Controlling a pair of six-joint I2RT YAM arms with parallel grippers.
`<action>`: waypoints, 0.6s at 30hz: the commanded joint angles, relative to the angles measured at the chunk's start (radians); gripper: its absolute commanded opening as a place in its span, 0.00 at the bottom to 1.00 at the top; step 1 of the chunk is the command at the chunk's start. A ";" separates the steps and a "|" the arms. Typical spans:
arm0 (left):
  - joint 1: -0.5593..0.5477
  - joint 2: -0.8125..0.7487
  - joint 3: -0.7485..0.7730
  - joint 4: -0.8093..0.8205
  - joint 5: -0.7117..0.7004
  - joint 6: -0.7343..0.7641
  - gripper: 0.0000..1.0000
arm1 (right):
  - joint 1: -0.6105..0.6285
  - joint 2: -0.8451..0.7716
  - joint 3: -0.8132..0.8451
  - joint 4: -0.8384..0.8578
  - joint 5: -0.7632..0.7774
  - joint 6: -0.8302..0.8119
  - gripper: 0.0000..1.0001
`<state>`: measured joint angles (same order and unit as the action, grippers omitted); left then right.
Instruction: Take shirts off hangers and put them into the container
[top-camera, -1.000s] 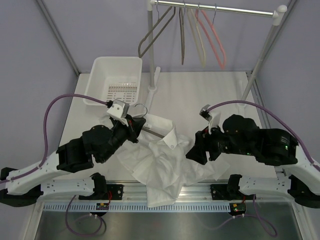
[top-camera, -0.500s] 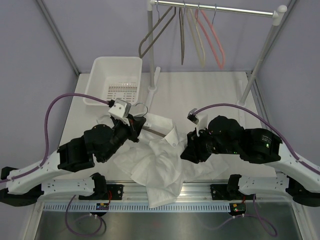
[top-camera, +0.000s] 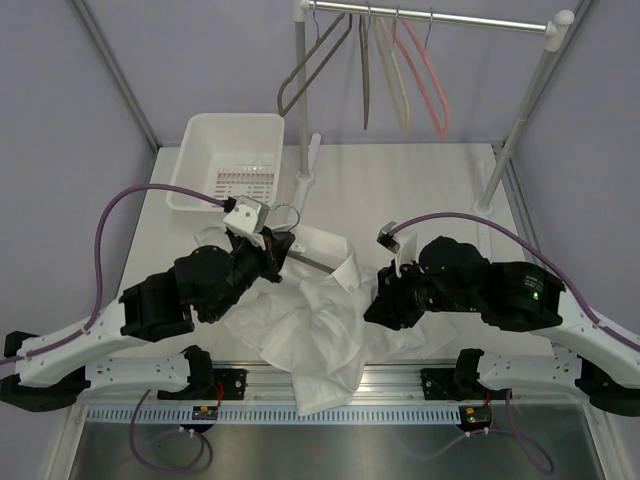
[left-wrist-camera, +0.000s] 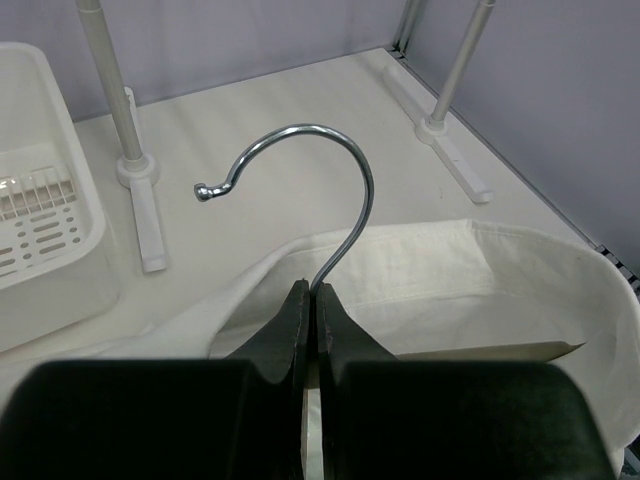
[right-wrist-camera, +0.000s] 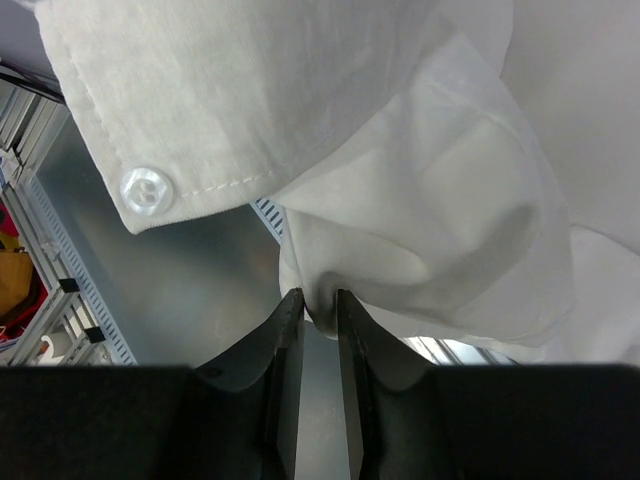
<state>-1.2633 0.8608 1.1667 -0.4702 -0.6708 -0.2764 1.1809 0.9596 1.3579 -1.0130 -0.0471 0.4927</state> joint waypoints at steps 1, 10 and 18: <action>0.011 0.003 0.056 0.081 -0.035 0.009 0.00 | 0.011 -0.025 -0.019 0.024 -0.026 0.006 0.31; 0.022 0.029 0.059 0.093 -0.010 0.003 0.00 | 0.019 -0.071 -0.055 0.011 0.001 0.030 0.00; 0.063 0.081 0.068 0.088 0.008 -0.007 0.00 | 0.036 -0.143 -0.075 -0.025 0.179 0.131 0.00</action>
<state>-1.2285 0.9257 1.1725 -0.4538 -0.6582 -0.2779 1.2011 0.8555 1.2911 -1.0191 0.0154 0.5533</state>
